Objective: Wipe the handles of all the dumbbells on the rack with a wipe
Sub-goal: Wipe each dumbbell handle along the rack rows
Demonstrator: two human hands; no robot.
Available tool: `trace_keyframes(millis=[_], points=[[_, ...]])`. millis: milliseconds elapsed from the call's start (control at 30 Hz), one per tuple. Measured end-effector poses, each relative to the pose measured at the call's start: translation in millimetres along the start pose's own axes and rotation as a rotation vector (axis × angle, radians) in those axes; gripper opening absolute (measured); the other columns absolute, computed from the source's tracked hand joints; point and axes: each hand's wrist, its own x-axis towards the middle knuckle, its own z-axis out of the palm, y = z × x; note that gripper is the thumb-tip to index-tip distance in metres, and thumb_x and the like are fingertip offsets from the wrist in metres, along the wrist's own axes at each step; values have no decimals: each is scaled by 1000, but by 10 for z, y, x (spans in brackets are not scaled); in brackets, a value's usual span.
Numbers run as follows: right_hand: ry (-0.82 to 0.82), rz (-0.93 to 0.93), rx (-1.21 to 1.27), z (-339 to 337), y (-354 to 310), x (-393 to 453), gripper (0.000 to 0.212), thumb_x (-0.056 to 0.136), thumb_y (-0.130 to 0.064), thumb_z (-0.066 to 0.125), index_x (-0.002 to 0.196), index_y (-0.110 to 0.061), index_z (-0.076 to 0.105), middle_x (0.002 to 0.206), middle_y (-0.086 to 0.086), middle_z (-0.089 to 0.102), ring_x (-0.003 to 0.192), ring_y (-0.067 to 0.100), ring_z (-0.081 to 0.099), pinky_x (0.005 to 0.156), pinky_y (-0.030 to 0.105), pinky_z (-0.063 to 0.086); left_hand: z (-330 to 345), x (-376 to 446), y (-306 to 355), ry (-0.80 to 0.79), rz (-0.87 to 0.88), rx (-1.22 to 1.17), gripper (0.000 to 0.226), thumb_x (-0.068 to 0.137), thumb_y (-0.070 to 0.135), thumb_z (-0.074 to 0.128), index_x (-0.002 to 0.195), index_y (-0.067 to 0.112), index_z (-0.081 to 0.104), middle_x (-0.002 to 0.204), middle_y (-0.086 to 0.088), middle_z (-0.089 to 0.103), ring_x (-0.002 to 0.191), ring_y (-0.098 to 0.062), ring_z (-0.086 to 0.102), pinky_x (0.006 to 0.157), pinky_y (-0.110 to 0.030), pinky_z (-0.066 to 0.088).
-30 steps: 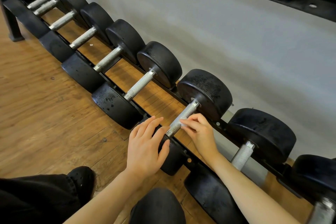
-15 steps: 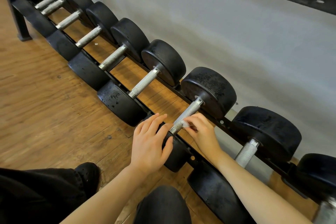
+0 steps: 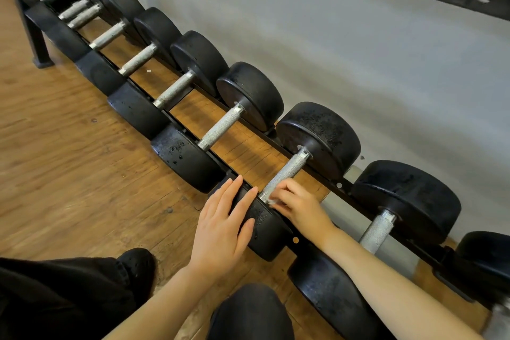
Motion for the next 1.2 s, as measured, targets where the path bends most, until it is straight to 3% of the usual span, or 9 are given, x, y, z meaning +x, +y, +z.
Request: trace_keyframes(millis=[167,333,533,733,933,1200], points=[[170,120,62,-56,2,47,13,86,-11,67,99,-9,67,104,-2,55,96,8,55,82,26,53,7,-9,-9,-2,-3,3,50,99,41,36,148,30,32,157,-4,33,146,-24,25,113,-45,28],[41,45,1,-10,-51,39,23,86,-10,66,108,-9,67,104,1,57,102,13,52,84,30,53,12,-3,-11,-1,-4,-1,50,99,41,36,148,30,34,156,-4,34,146,-24,27,113,-45,29],[79,62,-69,-76,-79,105,23,89,-25,57,105,-13,68,104,-1,58,102,12,52,77,30,55,3,3,-10,-11,0,7,51,98,41,36,148,30,34,156,-5,34,145,-24,28,113,-44,28],[-24,17,-51,-11,-147,137,22,88,-13,67,109,-9,68,104,1,59,102,13,52,86,29,51,16,-4,-17,-14,-9,-19,51,98,41,36,148,30,33,157,-5,33,146,-23,25,113,-44,26],[61,112,-7,-26,-135,197,24,91,-23,55,106,-10,68,100,-1,58,96,13,54,81,33,53,60,-100,-10,2,-106,-72,51,98,45,33,148,33,31,158,-2,28,147,-21,19,114,-44,19],[-69,67,10,-18,-206,230,23,91,-14,61,112,-12,69,106,-2,61,103,3,44,89,16,37,49,-97,-51,5,-70,-49,51,98,45,35,147,31,33,157,-4,31,145,-23,23,112,-47,20]])
